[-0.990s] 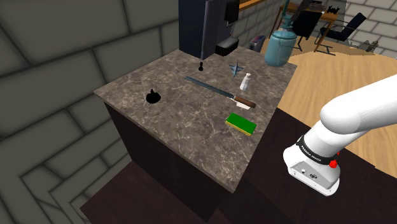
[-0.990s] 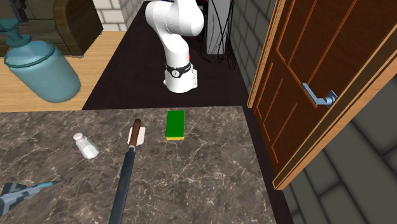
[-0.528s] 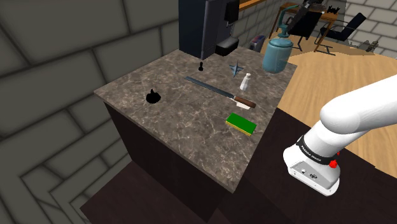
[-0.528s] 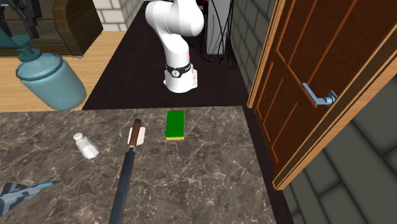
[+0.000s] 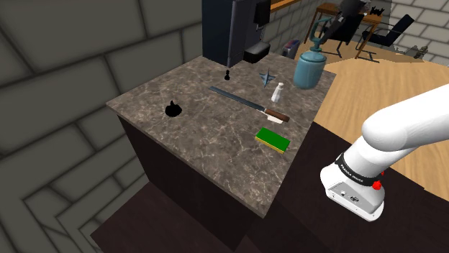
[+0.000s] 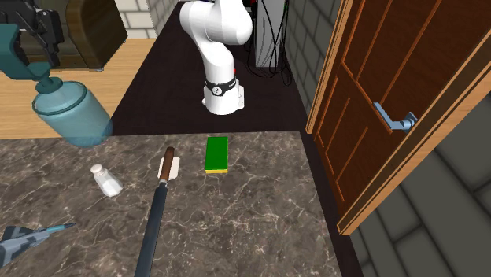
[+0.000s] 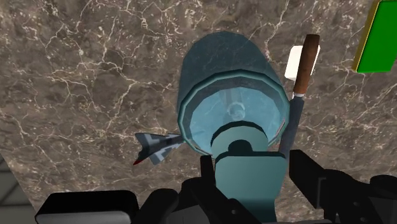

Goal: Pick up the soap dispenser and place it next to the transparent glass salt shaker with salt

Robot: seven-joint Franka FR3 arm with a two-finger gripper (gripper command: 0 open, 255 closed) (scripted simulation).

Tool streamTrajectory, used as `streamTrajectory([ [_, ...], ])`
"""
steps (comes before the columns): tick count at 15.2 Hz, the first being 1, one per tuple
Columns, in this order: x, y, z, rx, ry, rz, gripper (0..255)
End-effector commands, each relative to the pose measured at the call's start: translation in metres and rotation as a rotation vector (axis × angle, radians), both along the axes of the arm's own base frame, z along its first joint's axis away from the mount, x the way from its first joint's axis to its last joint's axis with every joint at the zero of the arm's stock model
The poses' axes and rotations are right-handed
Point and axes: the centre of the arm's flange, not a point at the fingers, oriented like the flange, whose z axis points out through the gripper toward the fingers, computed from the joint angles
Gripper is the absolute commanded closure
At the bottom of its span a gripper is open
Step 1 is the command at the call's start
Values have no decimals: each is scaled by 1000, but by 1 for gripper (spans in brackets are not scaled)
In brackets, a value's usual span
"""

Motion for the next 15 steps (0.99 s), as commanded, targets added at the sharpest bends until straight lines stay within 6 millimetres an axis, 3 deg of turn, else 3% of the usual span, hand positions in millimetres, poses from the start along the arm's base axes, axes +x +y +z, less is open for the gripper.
streamTrajectory([
  [1, -1, 0, -11, -1, -2, 0, 255],
  [15, -1, 0, -85, -1, -2, 0, 255],
])
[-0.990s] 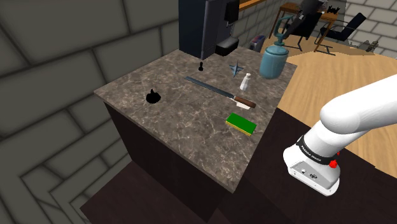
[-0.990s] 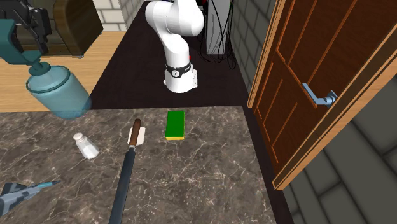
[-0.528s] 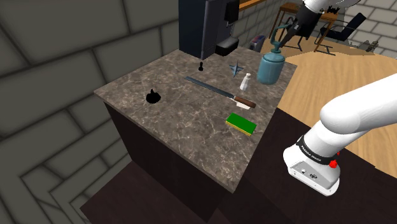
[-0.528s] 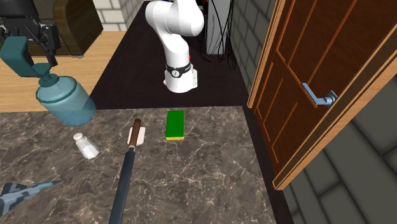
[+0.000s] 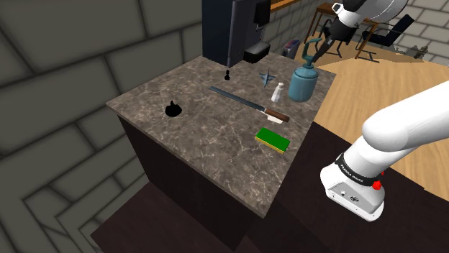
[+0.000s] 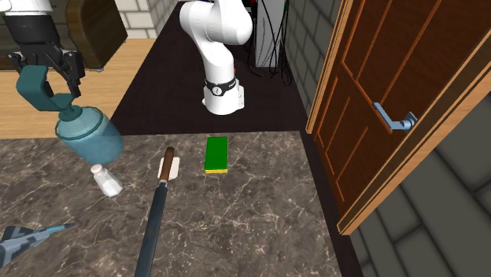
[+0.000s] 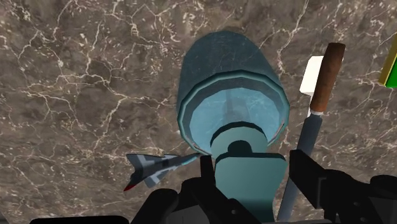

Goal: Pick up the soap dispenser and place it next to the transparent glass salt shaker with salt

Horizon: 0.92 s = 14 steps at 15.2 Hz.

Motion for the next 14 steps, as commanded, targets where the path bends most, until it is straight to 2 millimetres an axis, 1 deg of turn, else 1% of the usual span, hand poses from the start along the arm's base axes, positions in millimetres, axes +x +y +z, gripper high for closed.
streamTrajectory([
  [1, 0, 0, -10, -1, -1, 0, 255],
  [6, 0, 0, -39, -1, -1, 0, 255],
  [14, 0, 0, -39, -1, -1, 0, 255],
])
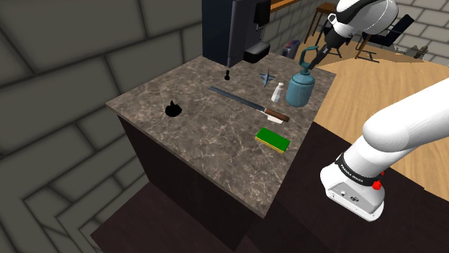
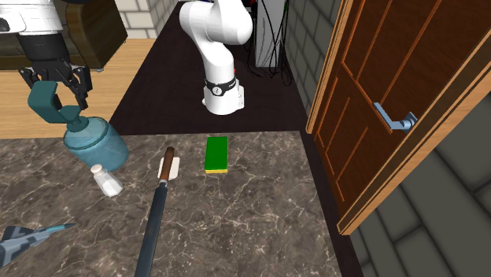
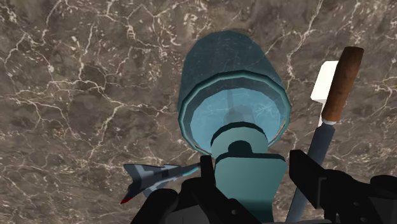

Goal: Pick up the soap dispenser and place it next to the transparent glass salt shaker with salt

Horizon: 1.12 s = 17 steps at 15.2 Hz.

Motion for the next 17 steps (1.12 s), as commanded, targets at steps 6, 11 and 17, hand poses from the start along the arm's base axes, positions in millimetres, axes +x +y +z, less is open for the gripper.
streamTrajectory([
  [6, 0, 1, -2, 3, 5, 1, 0],
  [11, -15, -2, 45, 3, 5, 1, 0],
  [17, -15, -2, 45, 3, 5, 1, 0],
])
